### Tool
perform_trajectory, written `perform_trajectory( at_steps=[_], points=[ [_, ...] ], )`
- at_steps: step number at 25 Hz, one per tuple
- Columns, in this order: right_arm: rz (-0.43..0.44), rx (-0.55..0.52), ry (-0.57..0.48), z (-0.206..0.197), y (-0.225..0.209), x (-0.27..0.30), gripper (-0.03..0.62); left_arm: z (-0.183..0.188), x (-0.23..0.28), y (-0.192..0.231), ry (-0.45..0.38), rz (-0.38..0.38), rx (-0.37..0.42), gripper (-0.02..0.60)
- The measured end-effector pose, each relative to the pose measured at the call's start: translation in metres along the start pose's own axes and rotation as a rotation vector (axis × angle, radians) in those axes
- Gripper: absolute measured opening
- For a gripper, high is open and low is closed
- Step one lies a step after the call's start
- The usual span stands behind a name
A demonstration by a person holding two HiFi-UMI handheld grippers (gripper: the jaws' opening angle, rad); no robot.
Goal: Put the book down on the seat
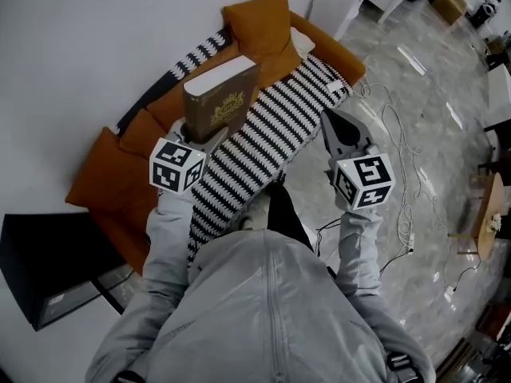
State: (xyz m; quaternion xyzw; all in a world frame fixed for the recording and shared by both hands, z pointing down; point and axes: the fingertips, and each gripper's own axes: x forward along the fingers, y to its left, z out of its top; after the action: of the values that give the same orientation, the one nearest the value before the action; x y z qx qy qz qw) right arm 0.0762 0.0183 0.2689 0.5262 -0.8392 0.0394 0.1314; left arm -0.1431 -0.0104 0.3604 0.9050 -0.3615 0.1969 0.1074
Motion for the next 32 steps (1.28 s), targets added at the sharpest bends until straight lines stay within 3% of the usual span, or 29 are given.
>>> perform_trajectory(
  at_steps=[8, 15, 29, 32],
  points=[
    [0.021, 0.020, 0.025, -0.009, -0.057, 0.064, 0.031, -0.001, 0.083, 0.041, 0.078, -0.010, -0.037, 0.239],
    [0.048, 0.065, 0.105, -0.043, -0.106, 0.135, 0.031, -0.009, 0.167, 0.072, 0.170, -0.043, -0.042, 0.239],
    [0.072, 0.231, 0.222, -0.124, -0.166, 0.246, 0.031, -0.069, 0.289, 0.121, 0.372, -0.098, -0.051, 0.239],
    [0.073, 0.246, 0.258, -0.143, -0.175, 0.261, 0.031, -0.088, 0.311, 0.123, 0.401, -0.137, -0.109, 0.239]
  ],
)
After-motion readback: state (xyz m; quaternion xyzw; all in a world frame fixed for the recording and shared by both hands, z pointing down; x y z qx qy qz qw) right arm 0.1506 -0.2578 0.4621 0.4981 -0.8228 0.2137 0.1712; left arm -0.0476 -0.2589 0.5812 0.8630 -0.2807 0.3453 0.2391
